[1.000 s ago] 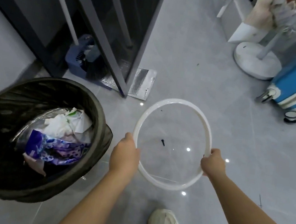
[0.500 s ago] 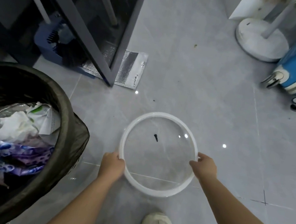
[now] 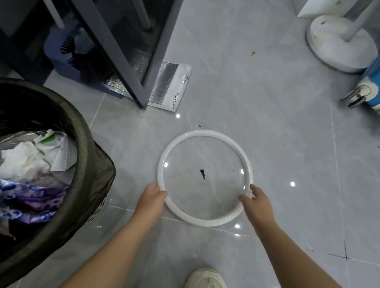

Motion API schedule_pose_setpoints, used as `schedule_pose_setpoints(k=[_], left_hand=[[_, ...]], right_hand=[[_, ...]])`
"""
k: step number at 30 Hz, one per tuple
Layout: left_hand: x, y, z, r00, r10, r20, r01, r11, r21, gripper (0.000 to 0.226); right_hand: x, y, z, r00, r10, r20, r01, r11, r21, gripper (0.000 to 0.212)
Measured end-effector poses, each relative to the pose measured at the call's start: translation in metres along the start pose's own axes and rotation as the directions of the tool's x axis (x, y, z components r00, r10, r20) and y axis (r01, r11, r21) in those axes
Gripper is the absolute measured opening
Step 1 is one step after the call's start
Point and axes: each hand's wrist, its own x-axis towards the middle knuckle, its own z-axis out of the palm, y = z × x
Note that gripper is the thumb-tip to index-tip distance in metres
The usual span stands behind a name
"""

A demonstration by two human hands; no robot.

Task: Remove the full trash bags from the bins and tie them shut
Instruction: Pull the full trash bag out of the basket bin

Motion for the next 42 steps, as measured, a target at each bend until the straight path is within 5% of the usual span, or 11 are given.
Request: schedule_pose_setpoints(k=[6,13,19,29,35,42], left_hand=[[-0.061,-0.011,-0.039,0.999,-0.044,0.016,0.047,0.87,-0.491,0.027],[-0.115,0.004,-0.075,0.999,-0.04,0.016,0.032,0.458,-0.888,0.02],[-0.131,0.013,-0.091,0.997,-0.07,-0.038,-0.02,0.245,-0.969,0.024],[-0.18,0.007,-0.109,0.969,-0.224,-0.109,-0.099,0.054,-0.994,0.026],[-0.217,0.025,-0.148,0.984,-0.153,-0.088,-0.082,0.043,-0.996,0.025],[-0.223,0.041,-0.222,0.983,-0.159,-0.093,-0.052,0.245,-0.968,0.007]], right_hand=[[-0.06,-0.047,0.035,0.96,-0.219,0.177,0.205,0.974,0.098,0.049],[-0.131,-0.128,0.092,0.769,-0.163,0.618,-0.087,0.932,0.353,0.03],[-0.161,-0.153,0.125,0.682,-0.073,0.728,-0.209,0.934,0.29,0.018],[-0.21,-0.151,0.136,0.801,0.07,0.594,-0.401,0.801,0.445,0.016],[-0.236,-0.17,0.126,0.872,0.033,0.488,-0.282,0.849,0.447,0.01],[-0.26,-0.208,0.098,0.901,-0.094,0.423,-0.105,0.899,0.424,0.018]])
